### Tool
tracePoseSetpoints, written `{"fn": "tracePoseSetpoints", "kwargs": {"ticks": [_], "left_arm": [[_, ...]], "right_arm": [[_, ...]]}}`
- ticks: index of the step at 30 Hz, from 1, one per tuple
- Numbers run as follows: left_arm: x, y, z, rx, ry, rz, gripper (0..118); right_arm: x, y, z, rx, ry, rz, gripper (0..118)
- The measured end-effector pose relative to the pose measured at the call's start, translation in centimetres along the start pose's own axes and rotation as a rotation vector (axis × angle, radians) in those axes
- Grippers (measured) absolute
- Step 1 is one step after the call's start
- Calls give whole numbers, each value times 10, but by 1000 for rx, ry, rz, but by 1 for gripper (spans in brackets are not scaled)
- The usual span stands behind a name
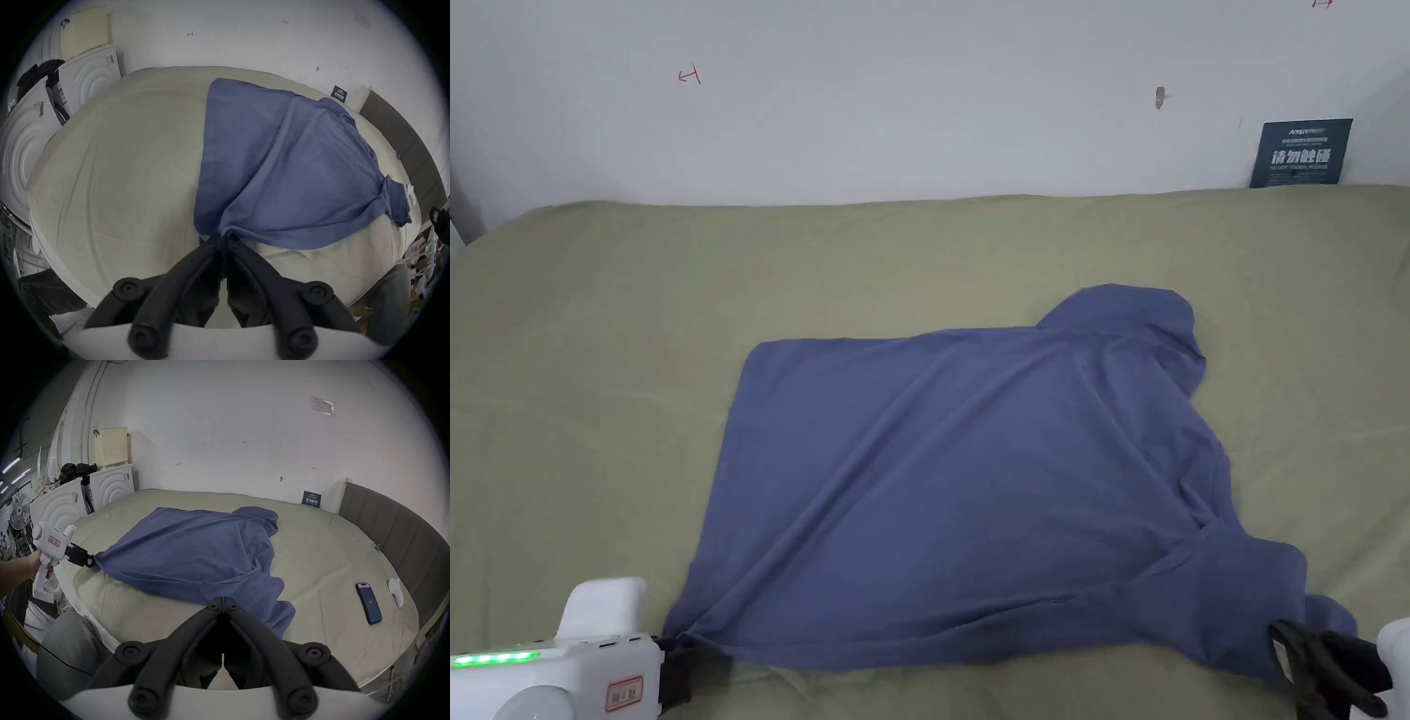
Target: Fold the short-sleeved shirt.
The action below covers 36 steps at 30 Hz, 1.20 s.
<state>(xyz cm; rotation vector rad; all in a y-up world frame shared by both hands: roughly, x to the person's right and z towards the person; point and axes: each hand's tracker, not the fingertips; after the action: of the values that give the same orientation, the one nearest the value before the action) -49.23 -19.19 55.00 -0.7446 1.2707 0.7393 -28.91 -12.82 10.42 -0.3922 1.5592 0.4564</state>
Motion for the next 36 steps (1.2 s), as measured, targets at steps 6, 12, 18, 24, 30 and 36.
{"fn": "tracePoseSetpoints", "kwargs": {"ticks": [6,12,18,24,30,36], "left_arm": [[0,1,4,4,-8,3,5],[1,-2,3,3,-18,1,5],[-2,-1,2,0,-25,9,5],[-8,1,-2,-11,-32,1,5],[-13,2,-4,-20,-39,-6,5],[-11,-1,-7,-27,-42,-5,5]], "right_arm": [[5,2,-2,-19,-17,-21,0],[16,9,-13,-38,-47,-51,0],[31,23,-37,-52,-71,-48,0],[50,41,-78,-184,-119,-72,0],[71,51,-114,-318,-96,-127,16],[93,36,-140,-418,-64,-204,101]]}}
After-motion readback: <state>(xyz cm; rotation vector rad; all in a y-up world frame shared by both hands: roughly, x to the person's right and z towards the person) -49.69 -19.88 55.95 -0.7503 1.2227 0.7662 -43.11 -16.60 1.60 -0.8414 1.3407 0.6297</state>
